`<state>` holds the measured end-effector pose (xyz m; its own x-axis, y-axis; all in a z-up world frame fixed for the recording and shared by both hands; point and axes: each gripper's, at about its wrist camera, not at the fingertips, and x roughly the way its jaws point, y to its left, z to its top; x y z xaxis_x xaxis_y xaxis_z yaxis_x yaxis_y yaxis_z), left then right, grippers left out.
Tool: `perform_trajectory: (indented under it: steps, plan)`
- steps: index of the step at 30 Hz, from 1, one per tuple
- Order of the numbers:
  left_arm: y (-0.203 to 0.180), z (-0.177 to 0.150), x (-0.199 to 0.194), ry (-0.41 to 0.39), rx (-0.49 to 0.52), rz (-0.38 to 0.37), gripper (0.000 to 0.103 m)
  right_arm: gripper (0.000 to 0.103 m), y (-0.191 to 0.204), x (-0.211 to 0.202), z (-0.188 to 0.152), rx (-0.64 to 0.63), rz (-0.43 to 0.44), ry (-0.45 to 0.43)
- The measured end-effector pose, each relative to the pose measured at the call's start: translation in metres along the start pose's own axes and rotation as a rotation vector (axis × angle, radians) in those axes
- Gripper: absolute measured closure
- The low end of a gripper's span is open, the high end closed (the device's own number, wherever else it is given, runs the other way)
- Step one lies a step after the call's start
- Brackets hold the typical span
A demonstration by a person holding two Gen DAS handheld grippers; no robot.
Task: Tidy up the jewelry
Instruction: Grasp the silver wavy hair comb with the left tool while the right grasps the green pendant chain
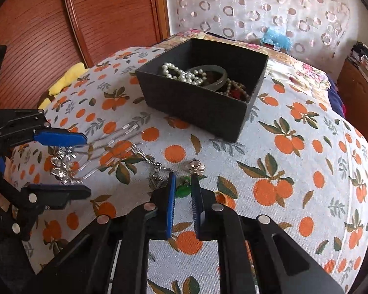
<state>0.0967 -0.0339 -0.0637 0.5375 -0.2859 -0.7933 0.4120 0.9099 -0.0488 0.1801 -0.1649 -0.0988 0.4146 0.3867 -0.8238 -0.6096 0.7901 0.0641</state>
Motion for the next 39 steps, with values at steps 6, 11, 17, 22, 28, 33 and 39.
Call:
perform_trajectory:
  steps: [6, 11, 17, 22, 28, 33, 39]
  plan:
    - [0.014, -0.004, -0.005, -0.006, -0.015, 0.031, 0.049, 0.091, -0.009, -0.003, -0.004, 0.018, -0.009, -0.001]
    - [0.033, -0.007, -0.009, -0.012, -0.053, 0.050, 0.050, 0.103, -0.008, -0.015, 0.000, 0.014, 0.007, -0.040]
    - [0.036, -0.002, -0.014, -0.042, -0.061, 0.054, 0.050, 0.102, -0.009, -0.010, 0.001, 0.003, -0.009, -0.018]
    - [0.032, -0.002, -0.011, -0.041, -0.057, 0.038, 0.050, 0.096, -0.007, -0.005, -0.003, -0.003, -0.011, 0.003]
    - [0.031, -0.002, -0.009, -0.040, -0.056, 0.032, 0.050, 0.078, -0.004, -0.008, -0.006, -0.027, 0.000, 0.010]
    - [0.031, -0.002, -0.009, -0.040, -0.056, 0.032, 0.049, 0.078, -0.005, -0.004, -0.011, -0.049, -0.013, 0.038]
    - [0.027, 0.004, -0.012, -0.054, -0.045, 0.030, 0.050, 0.096, -0.005, 0.000, -0.004, -0.072, -0.060, 0.052]
